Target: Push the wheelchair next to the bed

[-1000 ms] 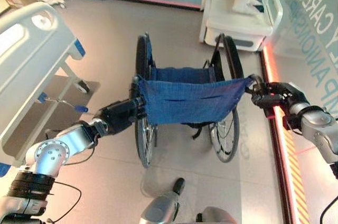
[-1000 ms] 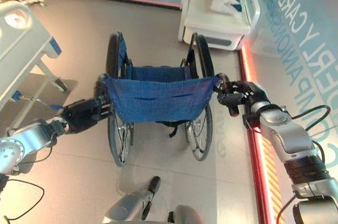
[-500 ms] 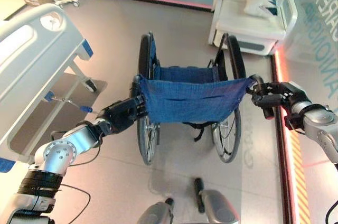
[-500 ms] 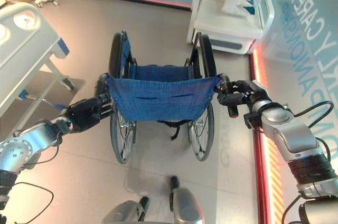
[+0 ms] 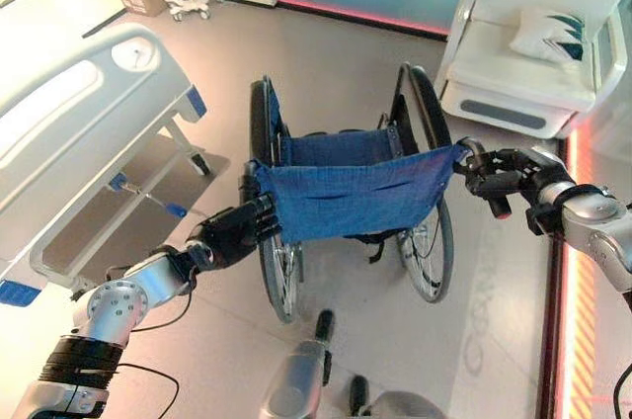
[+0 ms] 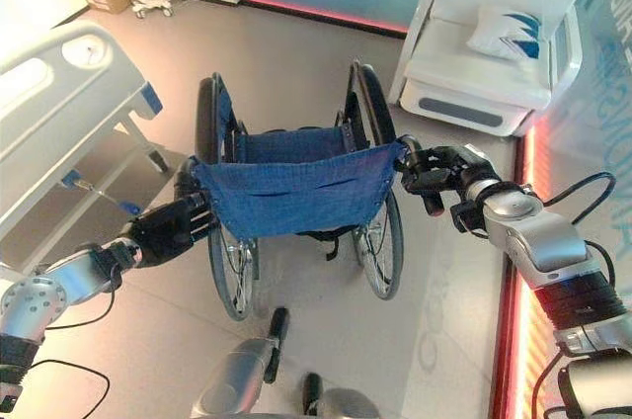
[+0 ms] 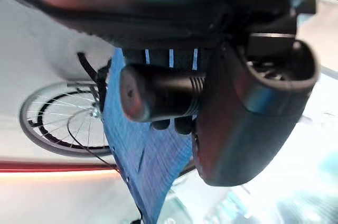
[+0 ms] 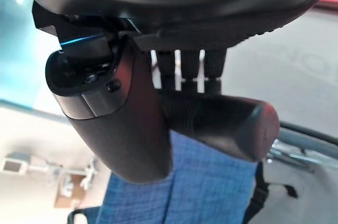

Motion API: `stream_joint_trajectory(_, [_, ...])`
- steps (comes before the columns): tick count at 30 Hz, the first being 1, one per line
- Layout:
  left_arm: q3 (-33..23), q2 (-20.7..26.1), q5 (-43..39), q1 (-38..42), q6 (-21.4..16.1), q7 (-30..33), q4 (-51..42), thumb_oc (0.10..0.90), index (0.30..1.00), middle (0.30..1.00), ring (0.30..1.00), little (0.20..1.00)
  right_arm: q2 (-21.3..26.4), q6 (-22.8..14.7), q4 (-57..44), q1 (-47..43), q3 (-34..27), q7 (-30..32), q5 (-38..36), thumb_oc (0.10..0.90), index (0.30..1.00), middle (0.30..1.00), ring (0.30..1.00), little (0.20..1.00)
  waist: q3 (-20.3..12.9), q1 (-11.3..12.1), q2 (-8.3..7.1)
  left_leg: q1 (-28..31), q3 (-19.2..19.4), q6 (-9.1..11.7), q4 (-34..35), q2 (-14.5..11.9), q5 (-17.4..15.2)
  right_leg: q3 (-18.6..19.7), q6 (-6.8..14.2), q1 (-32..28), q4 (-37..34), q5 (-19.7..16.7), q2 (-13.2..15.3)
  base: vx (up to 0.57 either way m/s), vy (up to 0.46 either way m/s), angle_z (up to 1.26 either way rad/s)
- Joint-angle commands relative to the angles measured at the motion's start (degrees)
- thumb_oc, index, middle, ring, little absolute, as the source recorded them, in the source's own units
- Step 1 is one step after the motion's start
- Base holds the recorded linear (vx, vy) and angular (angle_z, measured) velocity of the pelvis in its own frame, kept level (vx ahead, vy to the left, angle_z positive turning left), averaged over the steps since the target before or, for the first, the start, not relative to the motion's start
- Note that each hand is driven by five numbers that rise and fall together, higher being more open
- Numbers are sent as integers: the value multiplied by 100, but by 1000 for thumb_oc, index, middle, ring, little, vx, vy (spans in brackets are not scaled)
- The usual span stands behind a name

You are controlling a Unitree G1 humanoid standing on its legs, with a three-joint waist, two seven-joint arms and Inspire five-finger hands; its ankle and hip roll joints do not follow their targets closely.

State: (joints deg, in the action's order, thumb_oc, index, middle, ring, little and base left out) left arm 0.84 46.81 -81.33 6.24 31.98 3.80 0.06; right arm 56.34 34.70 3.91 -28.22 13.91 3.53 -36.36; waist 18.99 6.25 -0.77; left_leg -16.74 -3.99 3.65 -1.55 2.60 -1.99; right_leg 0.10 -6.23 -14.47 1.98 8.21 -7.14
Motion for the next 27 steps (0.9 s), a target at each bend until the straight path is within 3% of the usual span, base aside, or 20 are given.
stream_joint_trajectory(1, [-601,133,9,308,-919,154,-112,400,300,300,300,300,-145,-980,-708,93,23,-733,-181,400,300,300,300,300,-768,29,-108,200,222,-116,-187,-91,1336,132,636,-1,485,71,281,536,176,-19])
stream_joint_trajectory(4, [-677,151,48,335,-784,152,-47,400,300,300,300,300,-235,-1011,-725,190,-34,-820,-116,400,300,300,300,300,-860,105,-147,180,120,-237,-603,70,1094,172,738,-94,868,291,331,486,140,-6])
stream_joint_trajectory(5, [-685,162,91,411,-699,131,45,400,300,300,300,300,-300,-1027,-732,238,-47,-829,-89,400,300,300,300,300,-928,142,-210,198,129,-358,-827,218,930,140,857,-91,1311,114,373,492,152,-3])
stream_joint_trajectory(6, [-705,211,117,522,-598,49,179,400,300,300,300,300,-363,-1086,-719,226,22,-807,-49,400,300,300,300,300,-994,186,-239,265,31,-482,-936,370,840,99,1029,61,2064,-325,403,556,182,-6])
stream_joint_trajectory(7, [-701,244,131,584,-581,0,246,400,300,300,300,300,-393,-1117,-704,186,68,-811,-26,400,300,300,300,300,-1023,193,-254,288,-2,-523,-962,426,811,100,1086,176,2295,-464,419,446,165,0])
stream_joint_trajectory(10, [-621,539,-57,936,-470,-86,446,400,300,300,300,300,-463,-1145,-641,-94,321,-638,-46,400,300,300,300,300,-1136,225,-281,507,-151,-703,-948,639,651,270,1496,675,3620,-1522,237,329,110,10])
stream_joint_trajectory(11, [-615,599,-90,1013,-451,-118,520,400,300,300,300,300,-480,-1146,-606,-194,394,-618,-53,400,300,300,300,300,-1150,202,-252,602,-171,-741,-962,643,582,284,1512,882,3789,-1618,238,425,132,13])
stream_joint_trajectory(12, [-541,692,-146,1172,-475,-149,646,400,300,300,300,300,-508,-1167,-572,-311,485,-619,-10,400,300,300,300,300,-1148,117,-188,720,-225,-789,-1013,669,479,285,1406,1291,3777,-1433,278,385,112,20])
stream_joint_trajectory(14, [-487,779,-238,1260,-492,-108,652,400,300,300,300,300,-477,-1163,-585,-360,493,-699,53,400,300,300,300,300,-1131,59,-157,783,-285,-789,-1073,724,444,219,1293,1492,3444,-1210,336,349,65,29])
stream_joint_trajectory(15, [-477,893,-353,1317,-524,-86,629,400,300,300,300,300,-363,-1092,-680,-459,494,-724,43,400,300,300,300,300,-1071,23,-108,895,-363,-767,-1177,755,375,24,1177,1707,2860,-960,480,353,2,18])
stream_joint_trajectory(17, [-418,922,-330,1436,-629,-153,709,400,300,300,300,300,-246,-1044,-658,-620,485,-780,-16,400,300,300,300,300,-937,-41,-74,1192,-505,-767,-1293,761,110,-219,1109,1956,2095,-863,799,409,-81,24])
stream_joint_trajectory(18, [-314,894,-282,1583,-683,-186,769,400,300,300,300,300,-186,-1074,-509,-783,541,-793,-62,400,300,300,300,300,-807,-122,-97,1407,-603,-787,-1418,811,-203,-238,1167,2190,1564,-1041,986,388,-156,30])
stream_joint_trajectory(21, [-168,857,-251,1737,-699,-108,709,400,300,300,300,300,-99,-1040,-382,-1036,651,-716,-212,400,300,300,300,300,-667,-235,-192,1623,-696,-798,-1671,886,-682,1,1353,2507,670,-1527,1255,416,-197,43])
stream_joint_trajectory(23, [-137,793,-162,1697,-726,-15,614,400,300,300,300,300,-41,-875,-346,-1336,667,-786,-296,400,300,300,300,300,-577,-280,-240,1894,-790,-756,-1906,781,-1039,213,1516,2640,-69,-1967,1484,584,-288,63])
stream_joint_trajectory(27, [-319,765,-179,1377,-731,1,441,400,300,300,300,300,76,-704,-412,-1583,715,-730,-465,400,300,300,300,300,-656,-229,-234,2007,-892,-663,-2223,559,-865,261,1537,2535,170,-1794,1385,433,-249,54])
